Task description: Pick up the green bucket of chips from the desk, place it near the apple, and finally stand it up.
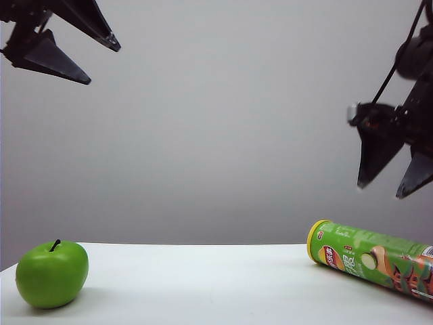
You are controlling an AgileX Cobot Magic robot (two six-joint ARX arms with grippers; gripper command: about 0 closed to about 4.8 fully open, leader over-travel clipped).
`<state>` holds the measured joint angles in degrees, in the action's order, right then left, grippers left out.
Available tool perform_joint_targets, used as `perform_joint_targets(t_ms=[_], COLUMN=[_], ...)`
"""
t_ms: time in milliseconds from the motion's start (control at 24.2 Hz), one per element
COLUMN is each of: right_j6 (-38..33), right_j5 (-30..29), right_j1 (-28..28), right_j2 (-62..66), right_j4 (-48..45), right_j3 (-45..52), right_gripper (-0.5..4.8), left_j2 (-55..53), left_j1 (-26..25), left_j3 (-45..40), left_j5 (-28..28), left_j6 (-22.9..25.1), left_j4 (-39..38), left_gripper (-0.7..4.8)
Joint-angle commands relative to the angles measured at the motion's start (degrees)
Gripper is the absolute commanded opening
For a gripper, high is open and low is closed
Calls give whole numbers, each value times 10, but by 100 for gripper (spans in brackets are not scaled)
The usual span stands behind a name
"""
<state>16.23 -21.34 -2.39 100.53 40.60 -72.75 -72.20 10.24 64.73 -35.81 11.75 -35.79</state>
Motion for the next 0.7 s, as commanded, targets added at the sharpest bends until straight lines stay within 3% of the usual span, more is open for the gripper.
perform_joint_targets(t_ms=[41,454,702], right_j6=[39,84,100], right_j5=[22,68,82], right_j1=[-16,-30,-42], right_j2=[15,119,192], right_j4=[6,-16,66], right_j3=[-4,-76,-170], right_gripper=[479,479,479], left_j2=[-7,-33,-38], left_j1=[13,48,48], left_j3=[2,2,2], left_j5=[-2,-2,-4], left_j6=[-2,-12,-12], left_j4=[15,25,28], left_gripper=[479,479,479])
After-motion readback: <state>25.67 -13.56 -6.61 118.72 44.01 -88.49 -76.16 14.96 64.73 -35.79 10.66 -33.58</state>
